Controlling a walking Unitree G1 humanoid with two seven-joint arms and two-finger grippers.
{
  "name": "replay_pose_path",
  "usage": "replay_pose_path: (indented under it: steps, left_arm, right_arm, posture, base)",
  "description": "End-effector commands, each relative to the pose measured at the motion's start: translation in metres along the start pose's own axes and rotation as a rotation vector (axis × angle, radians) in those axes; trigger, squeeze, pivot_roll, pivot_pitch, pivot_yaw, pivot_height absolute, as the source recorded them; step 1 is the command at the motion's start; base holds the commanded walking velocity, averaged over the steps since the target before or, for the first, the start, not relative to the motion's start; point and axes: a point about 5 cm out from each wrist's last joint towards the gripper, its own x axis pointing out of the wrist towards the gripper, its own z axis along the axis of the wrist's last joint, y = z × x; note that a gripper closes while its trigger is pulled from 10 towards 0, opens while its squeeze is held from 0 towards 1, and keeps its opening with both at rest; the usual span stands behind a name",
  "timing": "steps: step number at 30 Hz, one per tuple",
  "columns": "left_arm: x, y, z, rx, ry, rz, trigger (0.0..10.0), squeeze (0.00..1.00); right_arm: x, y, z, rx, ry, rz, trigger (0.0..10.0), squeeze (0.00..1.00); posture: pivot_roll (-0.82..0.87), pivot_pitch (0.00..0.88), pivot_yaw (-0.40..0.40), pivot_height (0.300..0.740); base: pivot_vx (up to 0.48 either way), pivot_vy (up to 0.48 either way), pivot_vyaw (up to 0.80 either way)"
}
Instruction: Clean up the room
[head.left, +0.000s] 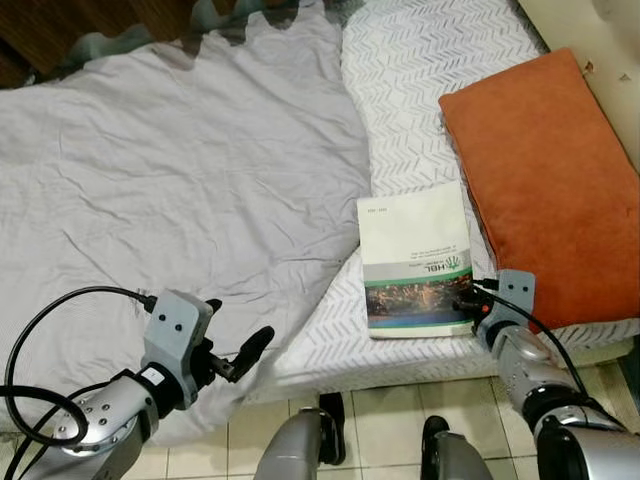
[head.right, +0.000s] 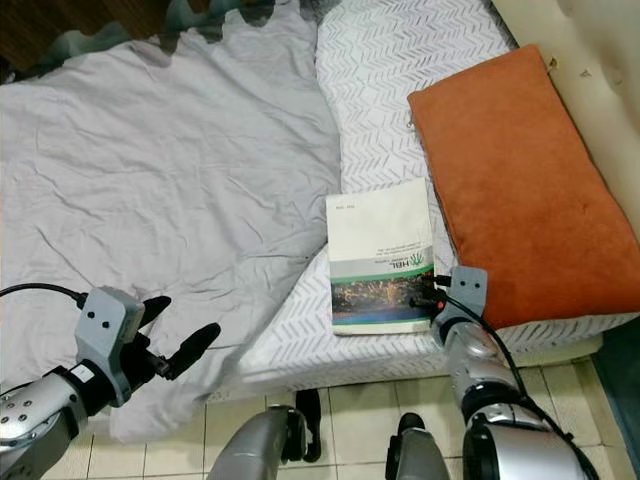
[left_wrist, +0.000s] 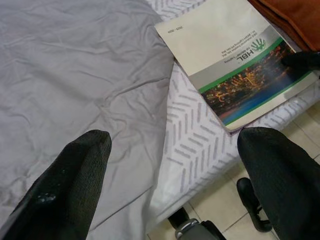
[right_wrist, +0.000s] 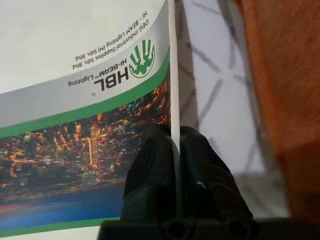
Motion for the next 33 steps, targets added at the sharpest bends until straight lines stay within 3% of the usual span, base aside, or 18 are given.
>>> replay_pose_path:
  steps: [1,10,13,17,23,26,31,32,33]
  left_arm:
    - [-0.002,-0.003,-0.006,-0.013,0.034,0.004,10.0,0.00]
    - [0.000,-0.005,-0.006,-0.022,0.029,0.005,10.0,0.00]
    - [0.002,-0.007,-0.007,-0.028,0.028,0.002,10.0,0.00]
    - [0.003,-0.017,-0.006,-0.063,0.011,-0.050,10.0,0.00]
    - [-0.004,-0.051,-0.018,-0.165,0.054,-0.259,10.0,0.00]
    - [-0.001,-0.056,-0.029,-0.179,0.073,-0.245,10.0,0.00]
    - [0.005,-0.054,-0.028,-0.147,0.053,-0.213,10.0,0.00]
    - [0.007,-0.051,-0.027,-0.132,0.045,-0.197,10.0,0.00]
    - [0.007,-0.050,-0.028,-0.127,0.045,-0.192,10.0,0.00]
  right_arm:
    - [-0.002,-0.007,-0.007,-0.042,0.052,-0.030,0.0,0.00]
    - [-0.004,-0.028,0.005,-0.091,0.032,-0.112,0.0,0.00]
    - [-0.005,-0.033,0.006,-0.064,0.032,-0.137,0.0,0.00]
    - [-0.005,-0.031,0.003,-0.055,0.054,-0.117,0.0,0.00]
    - [-0.004,-0.026,0.000,-0.022,0.086,-0.075,0.0,0.07]
    - [-0.003,-0.024,0.000,-0.009,0.087,-0.069,0.0,0.06]
    - [-0.003,-0.021,-0.001,0.006,0.092,-0.060,0.0,0.06]
    - [-0.003,-0.020,-0.002,0.011,0.099,-0.058,7.8,0.06]
    - [-0.003,-0.020,-0.002,0.023,0.103,-0.059,10.0,0.07]
  posture:
    - [0.22,0.456,0.237,0.740]
    - [0.21,0.453,0.225,0.740]
    - [0.20,0.454,0.218,0.740]
    - [0.19,0.453,0.213,0.740]
    - [0.20,0.455,0.209,0.740]
    - [0.19,0.458,0.204,0.740]
    - [0.19,0.460,0.202,0.740]
    - [0.19,0.460,0.202,0.740]
    - [0.19,0.459,0.202,0.740]
  base:
    - [0.000,0.000,0.00]
    - [0.000,0.000,0.00]
    - [0.000,0.000,0.00]
    - [0.000,0.000,0.00]
    - [0.000,0.000,0.00]
    - [0.000,0.000,0.00]
    - [0.000,0.000,0.00]
    - [0.000,0.000,0.00]
    - [0.000,0.000,0.00]
